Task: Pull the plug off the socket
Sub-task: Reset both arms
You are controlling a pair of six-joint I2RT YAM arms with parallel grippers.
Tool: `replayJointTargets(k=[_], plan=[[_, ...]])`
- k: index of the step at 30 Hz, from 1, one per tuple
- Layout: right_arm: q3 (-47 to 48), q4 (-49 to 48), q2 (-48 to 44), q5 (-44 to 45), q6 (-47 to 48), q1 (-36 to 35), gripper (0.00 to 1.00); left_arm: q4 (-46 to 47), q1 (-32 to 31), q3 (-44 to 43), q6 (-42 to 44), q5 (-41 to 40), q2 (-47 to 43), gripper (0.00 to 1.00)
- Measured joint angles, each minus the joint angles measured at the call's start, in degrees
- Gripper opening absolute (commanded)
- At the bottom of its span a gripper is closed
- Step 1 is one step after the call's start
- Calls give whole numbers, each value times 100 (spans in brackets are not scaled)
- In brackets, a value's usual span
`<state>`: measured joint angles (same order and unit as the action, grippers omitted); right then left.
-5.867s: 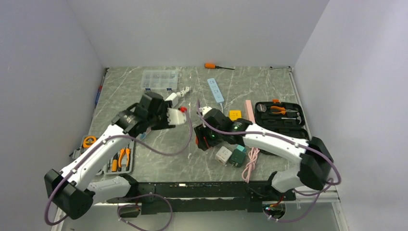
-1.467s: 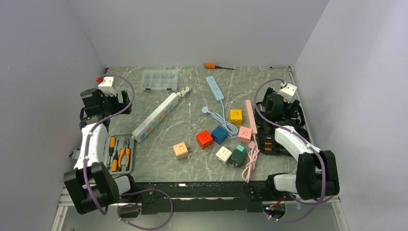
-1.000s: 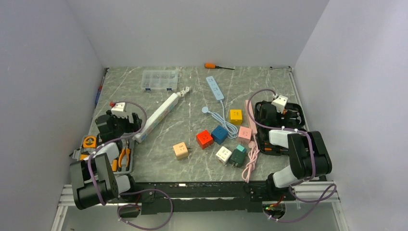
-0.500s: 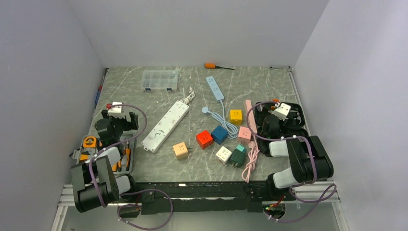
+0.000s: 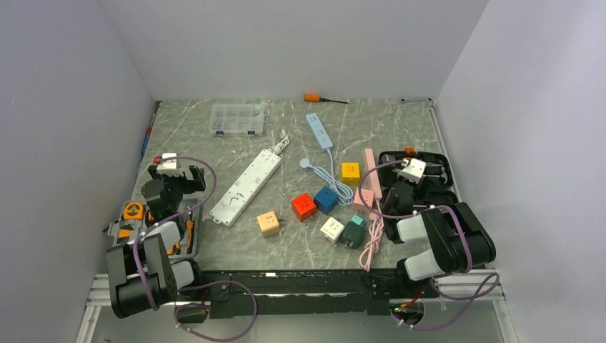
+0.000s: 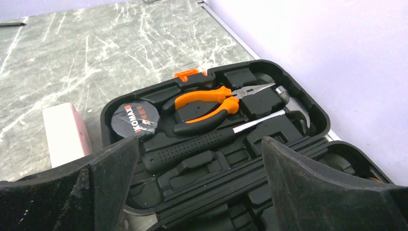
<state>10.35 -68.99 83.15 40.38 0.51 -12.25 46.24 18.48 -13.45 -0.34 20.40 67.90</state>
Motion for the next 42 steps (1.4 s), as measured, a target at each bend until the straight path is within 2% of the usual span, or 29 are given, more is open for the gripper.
replayJointTargets(k=[10, 20, 25, 31, 35, 38, 42], plan=[[-210, -643, 13, 4, 223, -39, 100, 380, -76, 428, -101, -402, -280, 99], [-234, -831, 52, 4, 299, -68, 100, 326, -120, 461, 48, -883, -435, 99], [-238, -833, 52, 4, 302, -68, 100, 745, -385, 737, -24, -920, -538, 99], [-247, -874, 52, 4, 313, -72, 100, 898, -833, 448, -103, -1342, 20, 100], [-310, -977, 59, 2, 361, -111, 100, 2033, -1364, 741, 251, -1567, 796, 99], [-354, -1104, 118, -11, 407, -136, 100, 1891, -1740, 826, 555, -1659, 879, 100], [-378, -1123, 140, -269, 407, -83, 100, 1556, -1792, 330, 673, -1829, 901, 99]])
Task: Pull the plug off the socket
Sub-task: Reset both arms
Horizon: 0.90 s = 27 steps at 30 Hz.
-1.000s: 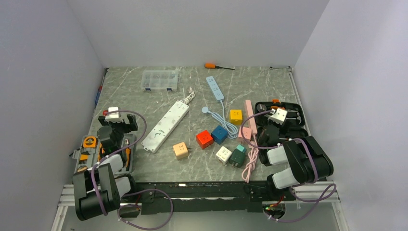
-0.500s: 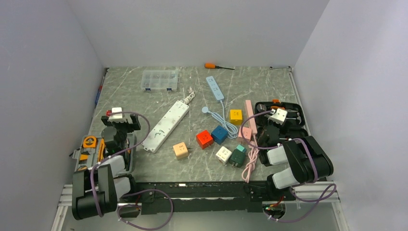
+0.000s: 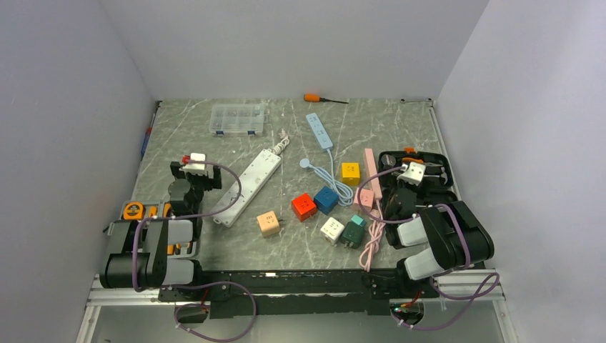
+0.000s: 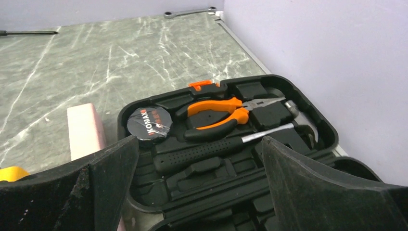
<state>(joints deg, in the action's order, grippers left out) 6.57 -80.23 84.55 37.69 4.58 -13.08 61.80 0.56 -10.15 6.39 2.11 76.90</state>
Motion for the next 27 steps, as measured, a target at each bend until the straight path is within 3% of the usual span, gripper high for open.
replayJointTargets(k=[3, 10, 27], plan=[[22, 59, 87, -494, -118, 385, 100, -9, 15, -166, 9, -79, 7, 99], [765, 1414, 129, -1368, -686, 1165, 100, -304, 98, -186, -9, -129, 26, 99], [708, 1683, 127, -1720, -824, 1178, 100, -321, 125, -186, -11, -157, 26, 99]])
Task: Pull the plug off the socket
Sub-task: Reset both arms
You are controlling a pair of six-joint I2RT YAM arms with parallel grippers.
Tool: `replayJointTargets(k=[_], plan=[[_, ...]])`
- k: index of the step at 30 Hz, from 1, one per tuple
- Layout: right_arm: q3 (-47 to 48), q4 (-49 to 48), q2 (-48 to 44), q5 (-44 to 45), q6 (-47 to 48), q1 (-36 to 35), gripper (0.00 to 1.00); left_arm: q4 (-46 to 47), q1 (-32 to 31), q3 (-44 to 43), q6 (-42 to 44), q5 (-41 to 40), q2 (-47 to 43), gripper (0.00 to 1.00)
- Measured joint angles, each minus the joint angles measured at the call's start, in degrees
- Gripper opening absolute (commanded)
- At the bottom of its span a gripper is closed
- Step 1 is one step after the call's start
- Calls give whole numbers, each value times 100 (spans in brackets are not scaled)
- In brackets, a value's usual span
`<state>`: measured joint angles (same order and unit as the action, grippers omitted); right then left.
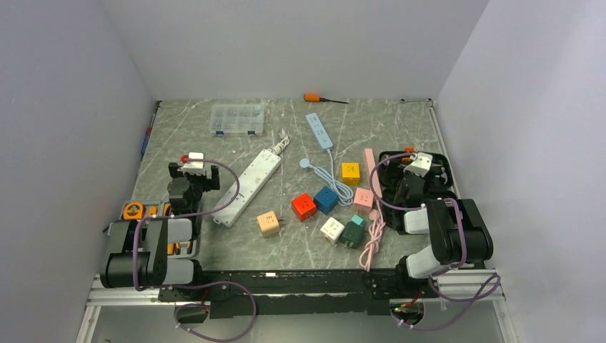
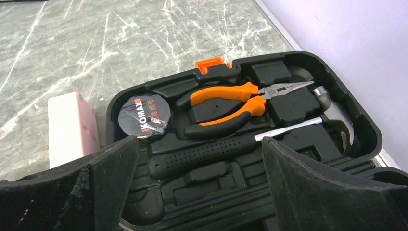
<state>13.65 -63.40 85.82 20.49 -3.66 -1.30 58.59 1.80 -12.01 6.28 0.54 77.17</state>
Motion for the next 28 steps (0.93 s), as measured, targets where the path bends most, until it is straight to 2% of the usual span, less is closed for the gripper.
replayJointTargets(k=[28], plan=[[-2, 2, 0, -2, -2, 0, 100, -83, 15, -46, 0, 0, 31, 99]])
